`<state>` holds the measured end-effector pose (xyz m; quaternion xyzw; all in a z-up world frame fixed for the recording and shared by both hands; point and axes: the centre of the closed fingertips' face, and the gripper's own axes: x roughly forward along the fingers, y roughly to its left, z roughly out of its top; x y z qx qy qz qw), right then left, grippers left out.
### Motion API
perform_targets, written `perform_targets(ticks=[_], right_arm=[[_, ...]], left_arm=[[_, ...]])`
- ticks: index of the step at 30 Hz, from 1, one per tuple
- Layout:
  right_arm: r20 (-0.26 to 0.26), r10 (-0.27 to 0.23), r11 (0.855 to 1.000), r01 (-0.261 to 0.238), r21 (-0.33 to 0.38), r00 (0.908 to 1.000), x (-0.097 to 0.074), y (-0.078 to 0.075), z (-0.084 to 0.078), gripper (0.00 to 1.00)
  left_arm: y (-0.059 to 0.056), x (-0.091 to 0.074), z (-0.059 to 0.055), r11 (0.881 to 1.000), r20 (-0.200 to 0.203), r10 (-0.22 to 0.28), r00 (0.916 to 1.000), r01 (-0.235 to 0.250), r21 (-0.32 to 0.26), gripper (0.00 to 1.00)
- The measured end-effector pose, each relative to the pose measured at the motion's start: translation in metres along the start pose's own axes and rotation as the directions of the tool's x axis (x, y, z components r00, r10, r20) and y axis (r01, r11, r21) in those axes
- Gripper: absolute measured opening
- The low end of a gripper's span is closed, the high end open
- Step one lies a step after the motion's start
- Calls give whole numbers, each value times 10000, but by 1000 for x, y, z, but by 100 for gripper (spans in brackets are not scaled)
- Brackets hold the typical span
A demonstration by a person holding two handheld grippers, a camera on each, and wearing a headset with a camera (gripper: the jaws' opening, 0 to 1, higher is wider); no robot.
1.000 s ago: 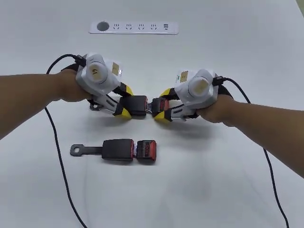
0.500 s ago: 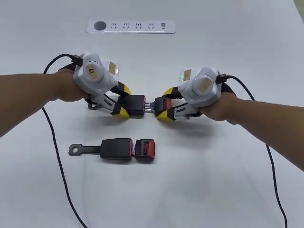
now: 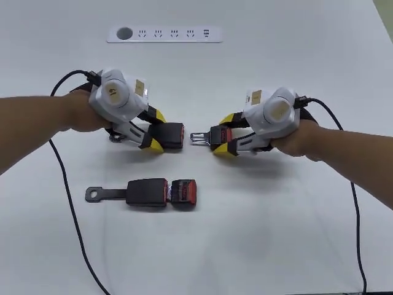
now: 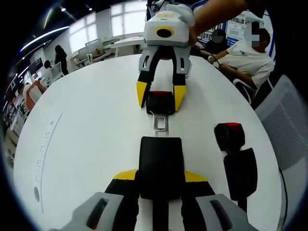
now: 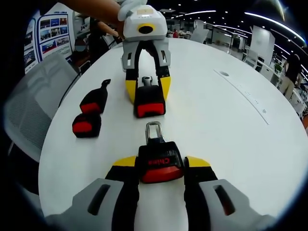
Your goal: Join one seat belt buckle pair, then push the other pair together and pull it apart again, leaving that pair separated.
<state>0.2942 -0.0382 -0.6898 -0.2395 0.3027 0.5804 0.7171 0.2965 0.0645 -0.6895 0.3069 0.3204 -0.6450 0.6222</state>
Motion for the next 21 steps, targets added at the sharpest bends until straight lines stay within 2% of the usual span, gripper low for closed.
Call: perform_targets(ticks=[6, 7, 8, 13, 21], right_arm=[[13, -108, 9999, 107, 131, 9999, -12, -4, -14, 34], [7, -138, 9998, 138, 139, 9999, -12, -7, -17, 34], [3, -119, 9998, 119, 158, 9999, -14, -5, -19, 34], [-58, -83, 9998, 84, 182, 9999, -27, -1, -30, 34], [-103, -333, 9988, 337, 369, 9994, -40, -12, -45, 34]], left_arm=[[-2, -1, 3, 10000, 26, 6, 10000, -6, -32, 34], [0, 1, -1, 10000, 25, 4, 10000, -4, -35, 34], [2, 1, -3, 10000, 27, 5, 10000, -5, -38, 34], [-2, 0, 1, 10000, 5, 24, 10000, -24, -79, 34], [-2, 0, 2, 10000, -21, 34, 10000, -34, -83, 34]])
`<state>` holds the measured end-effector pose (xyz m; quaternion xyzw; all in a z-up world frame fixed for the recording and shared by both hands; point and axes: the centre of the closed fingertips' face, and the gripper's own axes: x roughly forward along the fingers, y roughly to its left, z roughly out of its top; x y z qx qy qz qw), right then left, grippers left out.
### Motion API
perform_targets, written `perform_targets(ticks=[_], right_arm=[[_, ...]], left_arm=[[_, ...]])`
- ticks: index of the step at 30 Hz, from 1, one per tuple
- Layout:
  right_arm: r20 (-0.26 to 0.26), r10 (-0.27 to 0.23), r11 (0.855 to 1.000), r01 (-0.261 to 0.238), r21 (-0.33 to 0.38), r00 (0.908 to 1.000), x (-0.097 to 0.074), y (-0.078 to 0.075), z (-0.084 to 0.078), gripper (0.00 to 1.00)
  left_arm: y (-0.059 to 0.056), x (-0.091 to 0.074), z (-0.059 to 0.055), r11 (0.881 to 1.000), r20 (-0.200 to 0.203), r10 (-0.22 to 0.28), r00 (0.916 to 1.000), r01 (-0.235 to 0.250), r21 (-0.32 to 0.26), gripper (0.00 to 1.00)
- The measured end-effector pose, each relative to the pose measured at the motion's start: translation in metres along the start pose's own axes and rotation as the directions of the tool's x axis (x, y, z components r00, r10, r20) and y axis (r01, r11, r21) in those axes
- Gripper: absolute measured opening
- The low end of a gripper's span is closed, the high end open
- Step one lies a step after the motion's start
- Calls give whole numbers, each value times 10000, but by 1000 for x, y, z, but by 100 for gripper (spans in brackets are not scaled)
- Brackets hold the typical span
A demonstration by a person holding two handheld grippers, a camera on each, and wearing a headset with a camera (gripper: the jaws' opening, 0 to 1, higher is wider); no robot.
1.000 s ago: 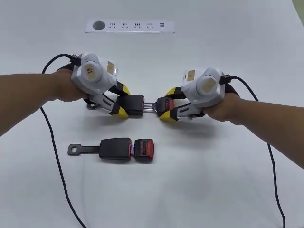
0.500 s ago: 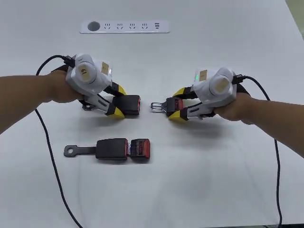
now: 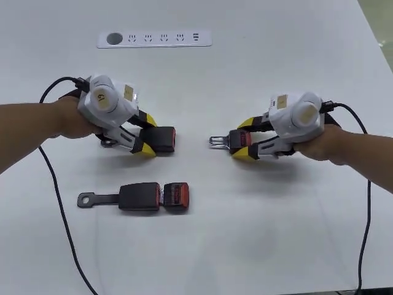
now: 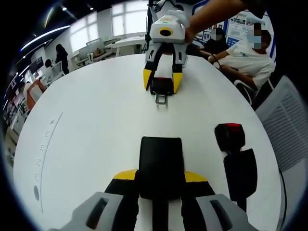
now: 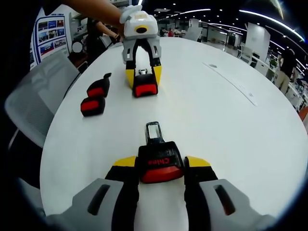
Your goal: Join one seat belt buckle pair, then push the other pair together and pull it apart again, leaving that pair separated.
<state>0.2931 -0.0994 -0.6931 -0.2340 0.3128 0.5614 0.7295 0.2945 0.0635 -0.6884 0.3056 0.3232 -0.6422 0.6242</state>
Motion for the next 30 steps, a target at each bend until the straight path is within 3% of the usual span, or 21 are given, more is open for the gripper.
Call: perform_targets(ticks=[8, 16, 22, 26, 30], right_arm=[[-113, -16, 10000, 17, 27, 9999, -8, 0, -9, 35], [-97, -20, 10000, 21, 69, 10000, -8, 1, -10, 35], [-166, -81, 10000, 81, -32, 9998, -8, 5, -8, 36], [-249, -118, 9999, 118, -9, 9996, -10, 5, -7, 36], [-322, -260, 9996, 264, 122, 9991, -8, 5, -7, 39]], left_arm=[[4, 1, -4, 10000, -7, 0, 10000, 0, -12, 34], [1, 0, -2, 10000, -18, 52, 10000, -52, -49, 34], [0, 0, 0, 10000, -293, -12, 9996, 12, 12, 35], [-2, 2, -4, 9994, -603, -210, 9980, 225, 244, 40], [-8, 2, -2, 9996, -648, -256, 9976, 260, 54, 50]])
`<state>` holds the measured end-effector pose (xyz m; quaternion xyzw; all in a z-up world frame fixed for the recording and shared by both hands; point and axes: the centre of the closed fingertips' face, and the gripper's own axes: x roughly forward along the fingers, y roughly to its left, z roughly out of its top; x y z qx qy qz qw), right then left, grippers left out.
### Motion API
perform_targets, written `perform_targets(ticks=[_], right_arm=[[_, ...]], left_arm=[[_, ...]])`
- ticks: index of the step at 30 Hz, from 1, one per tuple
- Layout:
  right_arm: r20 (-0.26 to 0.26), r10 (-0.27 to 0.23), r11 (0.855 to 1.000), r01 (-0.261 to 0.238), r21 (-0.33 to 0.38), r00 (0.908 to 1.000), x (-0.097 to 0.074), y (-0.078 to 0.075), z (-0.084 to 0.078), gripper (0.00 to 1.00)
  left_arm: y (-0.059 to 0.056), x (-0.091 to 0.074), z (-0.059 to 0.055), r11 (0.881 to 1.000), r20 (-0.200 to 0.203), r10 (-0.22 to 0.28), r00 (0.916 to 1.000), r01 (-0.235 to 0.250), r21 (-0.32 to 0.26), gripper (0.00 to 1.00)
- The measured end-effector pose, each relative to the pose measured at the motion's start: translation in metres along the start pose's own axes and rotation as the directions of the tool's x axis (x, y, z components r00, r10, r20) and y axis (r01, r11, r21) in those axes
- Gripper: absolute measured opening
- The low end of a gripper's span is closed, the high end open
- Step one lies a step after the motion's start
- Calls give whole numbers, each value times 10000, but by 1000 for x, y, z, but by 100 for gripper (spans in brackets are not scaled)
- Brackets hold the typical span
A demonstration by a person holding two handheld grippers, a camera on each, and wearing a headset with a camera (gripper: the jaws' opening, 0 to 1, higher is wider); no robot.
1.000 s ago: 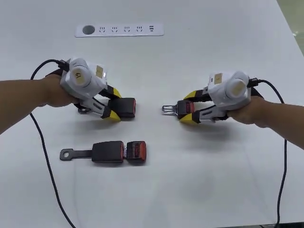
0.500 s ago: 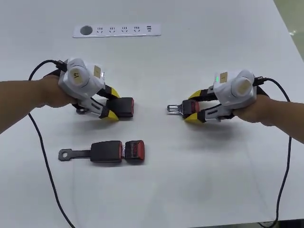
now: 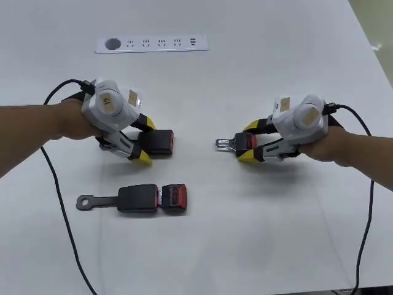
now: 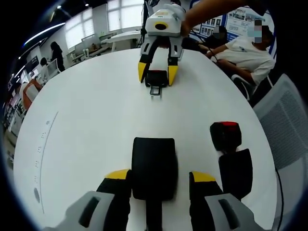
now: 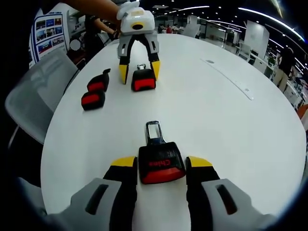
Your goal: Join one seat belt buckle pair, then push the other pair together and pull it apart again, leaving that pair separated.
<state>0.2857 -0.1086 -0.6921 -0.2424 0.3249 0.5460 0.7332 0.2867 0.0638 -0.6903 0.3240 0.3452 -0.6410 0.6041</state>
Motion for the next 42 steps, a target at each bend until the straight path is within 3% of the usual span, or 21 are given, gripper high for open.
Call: perform_targets(ticks=[3, 4, 10, 13, 15, 17, 18, 21, 22, 24, 25, 26, 29, 30, 31, 32, 34, 37, 40, 42], right_arm=[[-77, -117, 9997, 119, 191, 9999, 0, -2, -1, 46], [-122, -175, 9996, 178, 241, 9998, 0, -2, -2, 49], [465, -817, 9916, 766, 1041, 9956, -3, -3, 7, 59], [761, -1355, 9824, 1240, 1398, 9878, -8, -8, 14, 62], [1060, -1830, 9678, 1601, 1943, 9774, -13, -12, 20, 66], [1306, -2362, 9509, 2013, 2352, 9629, -17, -17, 23, 67], [1382, -2657, 9387, 2233, 2627, 9541, -21, -20, 23, 68], [1516, -3225, 9148, 2665, 3036, 9344, -28, -23, 26, 71], [1561, -3516, 9016, 2891, 3216, 9230, -32, -25, 27, 72], [1530, -3775, 8889, 3111, 3364, 9133, -37, -23, 28, 74], [1509, -3883, 8833, 3205, 3422, 9091, -40, -20, 31, 75], [1546, -4049, 8739, 3317, 3553, 9012, -43, -18, 33, 75], [1659, -4515, 8456, 3611, 3931, 8767, -48, -21, 36, 77], [1688, -4667, 8377, 3727, 3991, 8682, -50, -19, 38, 78], [1720, -4748, 8340, 3789, 4010, 8631, -51, -15, 41, 80], [1765, -4825, 8295, 3828, 4067, 8580, -53, -13, 43, 80], [1805, -4904, 8198, 3810, 4274, 8526, -54, -8, 45, 80], [1891, -5193, 8009, 3974, 4480, 8334, -56, -3, 49, 81], [1863, -5318, 7912, 4063, 4572, 8261, -58, 6, 54, 81], [1951, -5519, 7754, 4129, 4777, 8107, -64, 13, 61, 82]], left_arm=[[0, 0, -4, 9995, -160, 107, 9998, -112, -307, 58], [-2, -2, 0, 9991, -190, 135, 9997, -142, -392, 61], [2, -12, 7, 9903, 209, 584, 9981, -552, -1278, 74], [5, -17, 10, 9779, 440, 908, 9949, -807, -1927, 78], [9, -20, 12, 9651, 750, 1212, 9898, -998, -2419, 81], [5, -25, 19, 9497, 1036, 1453, 9839, -1093, -2933, 83], [13, -27, 14, 9422, 1189, 1731, 9777, -1292, -3092, 85], [7, -36, 17, 9259, 1194, 2046, 9715, -1525, -3456, 91], [7, -38, 17, 9201, 1196, 2165, 9689, -1615, -3568, 92], [13, -43, 13, 8938, 1378, 2566, 9567, -1805, -4106, 93], [11, -48, 16, 8783, 1577, 2787, 9473, -1850, -4409, 94], [7, -52, 21, 8700, 1660, 2926, 9417, -1902, -4549, 96], [9, -59, 13, 8349, 1715, 3368, 9258, -2095, -5089, 98], [0, -65, 22, 8202, 1804, 3498, 9193, -2075, -5331, 99], [-2, -68, 23, 8117, 1856, 3643, 9126, -2134, -5437, 100], [-1, -72, 18, 7993, 1836, 3827, 9055, -2248, -5572, 100], [-4, -78, 17, 7791, 2011, 4010, 8938, -2172, -5881, 100], [-12, -88, 10, 7581, 1942, 4303, 8816, -2361, -6078, 100], [-23, -98, 6, 7286, 1865, 4561, 8702, -2448, -6397, 100], [-32, -109, 10, 7033, 2003, 4912, 8477, -2502, -6654, 100]])
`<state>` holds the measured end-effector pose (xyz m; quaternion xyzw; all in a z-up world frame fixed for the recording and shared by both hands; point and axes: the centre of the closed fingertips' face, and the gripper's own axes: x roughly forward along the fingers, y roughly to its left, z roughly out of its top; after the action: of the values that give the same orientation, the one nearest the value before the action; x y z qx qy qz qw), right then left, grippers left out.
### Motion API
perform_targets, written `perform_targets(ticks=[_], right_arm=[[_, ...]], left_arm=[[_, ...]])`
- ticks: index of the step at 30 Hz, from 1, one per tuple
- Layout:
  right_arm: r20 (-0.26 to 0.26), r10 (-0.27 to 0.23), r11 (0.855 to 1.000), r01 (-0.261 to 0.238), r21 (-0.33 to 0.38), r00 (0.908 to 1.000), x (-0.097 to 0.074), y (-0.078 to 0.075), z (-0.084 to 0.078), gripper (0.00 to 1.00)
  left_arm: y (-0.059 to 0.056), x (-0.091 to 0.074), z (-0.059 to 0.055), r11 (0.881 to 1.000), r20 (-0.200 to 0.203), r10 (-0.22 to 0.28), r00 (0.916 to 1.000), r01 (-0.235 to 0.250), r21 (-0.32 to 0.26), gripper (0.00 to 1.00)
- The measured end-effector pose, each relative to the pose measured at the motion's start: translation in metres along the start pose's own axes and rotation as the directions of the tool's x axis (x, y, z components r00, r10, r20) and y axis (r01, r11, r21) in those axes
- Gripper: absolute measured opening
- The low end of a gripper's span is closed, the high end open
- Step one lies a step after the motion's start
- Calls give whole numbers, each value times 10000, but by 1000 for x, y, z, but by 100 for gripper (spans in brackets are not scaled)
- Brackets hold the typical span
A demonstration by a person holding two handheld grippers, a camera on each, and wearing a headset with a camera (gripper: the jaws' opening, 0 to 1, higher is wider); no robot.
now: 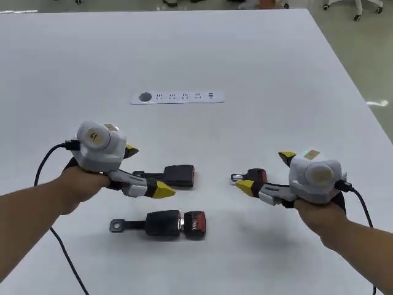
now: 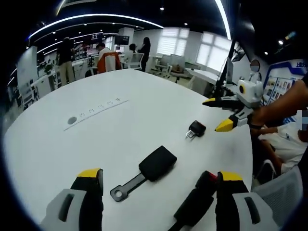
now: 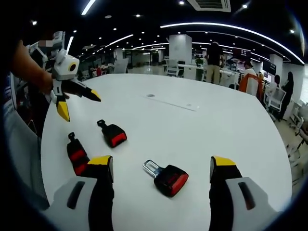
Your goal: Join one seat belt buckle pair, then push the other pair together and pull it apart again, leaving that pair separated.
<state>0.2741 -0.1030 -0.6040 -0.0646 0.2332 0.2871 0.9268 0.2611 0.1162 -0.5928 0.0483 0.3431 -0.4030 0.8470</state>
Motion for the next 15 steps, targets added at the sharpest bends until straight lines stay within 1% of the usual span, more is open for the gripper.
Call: perform_targets(ticks=[1, 2, 3, 4, 5, 7, 10, 11, 12, 13, 14, 15], right_arm=[[37, -59, 10000, 59, 52, 10000, -3, 2, 1, 82], [86, -124, 9999, 123, 64, 9999, -6, 4, 2, 82], [117, -181, 9998, 180, 58, 9998, -8, 7, 3, 82], [152, -216, 9997, 216, 60, 9996, -11, 10, 4, 83], [200, -263, 9996, 261, 101, 9995, -13, 11, 4, 83], [345, -393, 9991, 387, 193, 9986, -22, 15, 8, 84], [445, -545, 9982, 534, 268, 9975, -32, 21, 8, 84], [471, -601, 9979, 589, 256, 9971, -38, 25, 10, 85], [520, -646, 9977, 633, 256, 9966, -42, 27, 11, 85], [553, -673, 9974, 658, 283, 9962, -48, 31, 13, 85], [579, -732, 9970, 716, 301, 9956, -51, 33, 14, 85], [627, -794, 9964, 774, 344, 9949, -57, 34, 14, 85]], left_arm=[[-3, -7, -2, 10000, -4, 31, 10000, -31, -67, 100], [5, -9, -5, 9999, 81, 101, 9999, -100, -119, 100], [7, -13, -6, 9996, 218, 191, 9996, -187, -199, 100], [0, -22, -4, 9987, 304, 316, 9990, -304, -401, 100], [-2, -29, -4, 9967, 470, 430, 9980, -397, -709, 100], [-1, -38, -6, 9955, 669, 607, 9959, -555, -772, 100], [2, -52, -13, 9913, 912, 905, 9917, -809, -1037, 100], [2, -59, -15, 9896, 1034, 1024, 9894, -908, -1116, 100], [-2, -65, -15, 9879, 1107, 1153, 9871, -1023, -1167, 100], [-3, -70, -15, 9856, 1298, 1307, 9829, -1147, -1240, 100], [-5, -75, -19, 9851, 1400, 1341, 9810, -1167, -1264, 100], [-6, -81, -25, 9827, 1323, 1465, 9803, -1289, -1333, 100]])
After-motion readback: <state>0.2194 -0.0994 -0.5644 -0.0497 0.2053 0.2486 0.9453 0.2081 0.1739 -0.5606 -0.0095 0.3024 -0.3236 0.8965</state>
